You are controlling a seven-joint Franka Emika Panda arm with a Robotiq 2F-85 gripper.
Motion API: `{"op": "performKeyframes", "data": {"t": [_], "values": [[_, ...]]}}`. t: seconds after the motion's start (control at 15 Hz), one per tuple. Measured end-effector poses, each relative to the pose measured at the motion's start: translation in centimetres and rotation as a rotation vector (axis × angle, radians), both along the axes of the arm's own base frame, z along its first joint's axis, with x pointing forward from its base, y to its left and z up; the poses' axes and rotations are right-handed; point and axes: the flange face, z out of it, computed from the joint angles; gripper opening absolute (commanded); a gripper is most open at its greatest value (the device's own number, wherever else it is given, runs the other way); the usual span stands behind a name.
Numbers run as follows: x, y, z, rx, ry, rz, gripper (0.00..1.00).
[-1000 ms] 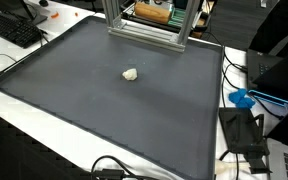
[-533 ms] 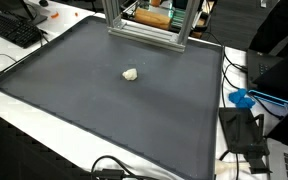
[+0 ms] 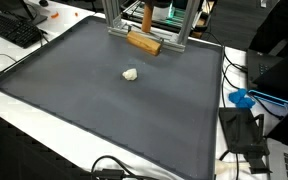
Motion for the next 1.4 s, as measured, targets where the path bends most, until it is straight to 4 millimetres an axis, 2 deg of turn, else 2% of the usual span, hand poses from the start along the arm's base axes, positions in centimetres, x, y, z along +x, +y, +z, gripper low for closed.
{"op": "performKeyframes", "data": {"t": [0.33, 0.6, 1.4], "values": [[3.3, -0.2, -2.5, 0.026, 0.022, -0.162, 0.34], [4.9, -1.1, -3.8, 0.036, 0.042, -0.244, 0.34], [6.3, -3.4, -7.7, 0.041, 0.089, -0.418, 0.34]]}}
